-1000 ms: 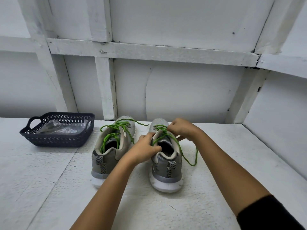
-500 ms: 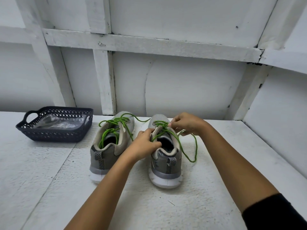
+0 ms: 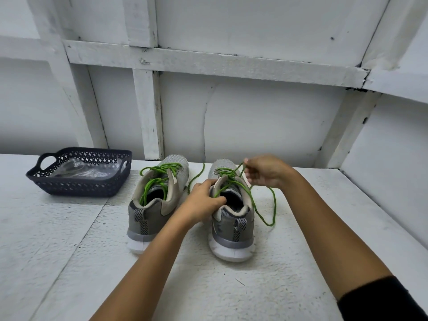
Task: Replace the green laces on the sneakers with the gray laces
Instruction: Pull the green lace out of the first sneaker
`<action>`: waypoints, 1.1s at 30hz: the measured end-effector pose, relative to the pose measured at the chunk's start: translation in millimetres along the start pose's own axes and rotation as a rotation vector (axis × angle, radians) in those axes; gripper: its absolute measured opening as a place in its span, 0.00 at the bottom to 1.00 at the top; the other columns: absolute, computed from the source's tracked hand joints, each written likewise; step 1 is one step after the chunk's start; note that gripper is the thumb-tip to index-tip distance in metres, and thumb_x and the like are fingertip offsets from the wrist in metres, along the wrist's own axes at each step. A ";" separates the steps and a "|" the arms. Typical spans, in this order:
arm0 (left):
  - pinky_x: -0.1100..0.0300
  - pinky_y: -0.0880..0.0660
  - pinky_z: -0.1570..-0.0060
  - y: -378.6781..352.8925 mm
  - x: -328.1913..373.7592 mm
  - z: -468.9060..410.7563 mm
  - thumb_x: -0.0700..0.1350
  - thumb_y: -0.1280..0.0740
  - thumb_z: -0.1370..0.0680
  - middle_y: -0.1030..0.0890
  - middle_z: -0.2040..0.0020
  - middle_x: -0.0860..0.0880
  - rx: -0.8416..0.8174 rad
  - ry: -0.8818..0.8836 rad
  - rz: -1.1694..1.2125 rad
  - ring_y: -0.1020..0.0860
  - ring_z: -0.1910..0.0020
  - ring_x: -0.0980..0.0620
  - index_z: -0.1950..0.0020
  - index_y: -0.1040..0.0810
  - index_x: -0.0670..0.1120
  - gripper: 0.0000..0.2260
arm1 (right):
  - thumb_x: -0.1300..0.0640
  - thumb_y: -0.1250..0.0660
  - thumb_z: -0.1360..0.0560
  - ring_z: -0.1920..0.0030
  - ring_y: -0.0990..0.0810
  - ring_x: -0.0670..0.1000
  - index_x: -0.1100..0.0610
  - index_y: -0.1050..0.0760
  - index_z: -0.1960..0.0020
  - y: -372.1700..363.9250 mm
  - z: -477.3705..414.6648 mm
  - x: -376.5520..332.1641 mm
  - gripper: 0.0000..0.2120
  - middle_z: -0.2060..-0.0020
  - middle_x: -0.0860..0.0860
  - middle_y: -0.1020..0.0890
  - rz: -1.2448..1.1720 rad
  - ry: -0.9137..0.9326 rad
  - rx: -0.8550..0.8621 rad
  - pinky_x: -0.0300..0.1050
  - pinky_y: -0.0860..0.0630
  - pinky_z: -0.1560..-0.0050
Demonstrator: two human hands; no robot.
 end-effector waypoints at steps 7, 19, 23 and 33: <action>0.61 0.31 0.52 -0.4 2.0 1.3 0.47 0.33 0.29 0.28 0.36 0.47 0.006 -0.009 0.014 0.24 0.43 0.47 0.32 0.30 0.51 0.25 | 0.52 0.36 0.22 0.71 0.33 0.47 0.61 0.25 0.55 2.4 3.8 13.1 0.12 0.70 0.51 0.30 0.245 0.014 -0.027 0.36 0.32 0.72; 0.60 0.32 0.44 0.8 2.3 1.7 0.44 0.34 0.27 0.29 0.35 0.47 0.002 0.000 -0.003 0.28 0.39 0.50 0.30 0.32 0.51 0.24 | 0.49 0.40 0.20 0.71 0.31 0.48 0.62 0.27 0.58 14.5 6.5 10.3 0.16 0.70 0.53 0.28 0.109 0.045 0.125 0.39 0.33 0.71; 0.60 0.30 0.45 0.9 1.8 1.9 0.43 0.34 0.27 0.28 0.36 0.46 0.007 0.000 0.007 0.27 0.40 0.50 0.31 0.31 0.51 0.24 | 0.57 0.36 0.22 0.69 0.28 0.46 0.58 0.26 0.63 1.4 11.4 6.9 0.11 0.69 0.51 0.26 0.390 0.198 0.075 0.37 0.32 0.69; 0.63 0.32 0.50 0.4 2.5 3.3 0.43 0.34 0.26 0.29 0.35 0.48 0.014 -0.002 0.024 0.27 0.42 0.52 0.30 0.32 0.51 0.24 | 0.51 0.38 0.21 0.72 0.31 0.48 0.60 0.27 0.60 19.1 8.1 8.4 0.14 0.70 0.53 0.27 0.087 0.120 0.193 0.37 0.32 0.72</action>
Point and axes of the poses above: each hand's wrist, its own z-axis away from the middle knuckle, its own y-axis out of the back of the hand, x = y × z, the point moved 6 cm from there along -z, towards the middle knuckle
